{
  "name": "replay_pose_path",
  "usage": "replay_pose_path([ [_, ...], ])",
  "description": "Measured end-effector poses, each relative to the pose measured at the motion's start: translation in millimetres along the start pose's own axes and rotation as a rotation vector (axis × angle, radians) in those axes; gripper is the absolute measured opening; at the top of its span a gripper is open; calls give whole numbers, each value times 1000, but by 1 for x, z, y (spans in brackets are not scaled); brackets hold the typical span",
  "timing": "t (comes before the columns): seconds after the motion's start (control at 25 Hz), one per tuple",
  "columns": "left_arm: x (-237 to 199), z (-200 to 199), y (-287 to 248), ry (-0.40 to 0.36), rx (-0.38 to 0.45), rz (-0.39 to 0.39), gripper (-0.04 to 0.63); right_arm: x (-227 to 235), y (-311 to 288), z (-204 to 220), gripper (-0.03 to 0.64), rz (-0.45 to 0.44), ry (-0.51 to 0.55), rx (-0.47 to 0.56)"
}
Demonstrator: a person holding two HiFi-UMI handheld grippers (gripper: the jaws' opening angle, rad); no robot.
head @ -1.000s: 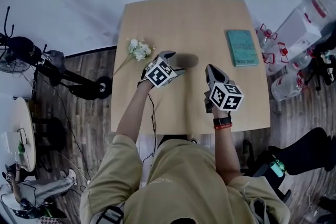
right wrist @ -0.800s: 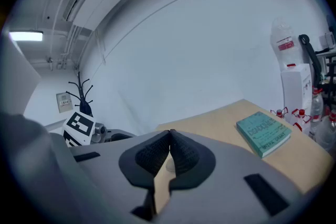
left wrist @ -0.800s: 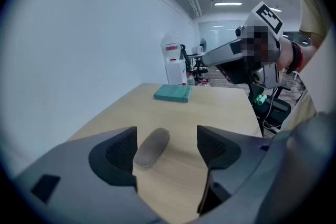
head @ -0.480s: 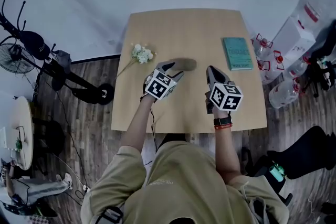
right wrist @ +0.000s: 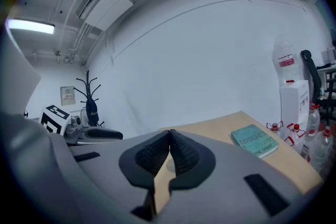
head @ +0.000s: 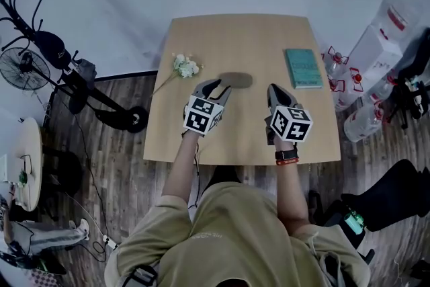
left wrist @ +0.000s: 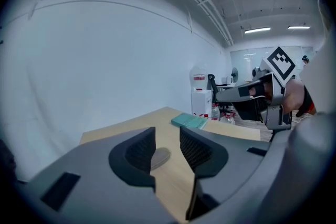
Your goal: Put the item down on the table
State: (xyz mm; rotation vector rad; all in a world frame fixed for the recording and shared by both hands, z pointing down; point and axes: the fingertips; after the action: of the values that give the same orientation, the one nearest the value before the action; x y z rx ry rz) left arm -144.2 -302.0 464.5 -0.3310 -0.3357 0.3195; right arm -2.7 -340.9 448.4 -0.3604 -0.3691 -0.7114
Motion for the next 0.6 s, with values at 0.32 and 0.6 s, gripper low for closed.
replay_pose_path([
  [0.32, 4, -8, 39, 96, 74, -144, 111, -7, 25, 5, 15, -5, 35, 16],
  [0.6, 10, -4, 62, 169, 118, -216, 71, -11, 40, 8, 15, -14, 53, 29],
])
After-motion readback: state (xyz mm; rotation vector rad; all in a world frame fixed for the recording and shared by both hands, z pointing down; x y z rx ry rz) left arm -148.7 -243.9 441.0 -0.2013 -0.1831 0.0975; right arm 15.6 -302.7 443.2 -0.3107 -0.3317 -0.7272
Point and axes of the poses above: the fingertips, and each gripper's own axes: y backward along the fingers, x to its right, z out of its underside, and after that the axes turned 9 degrees about -y, right-handed
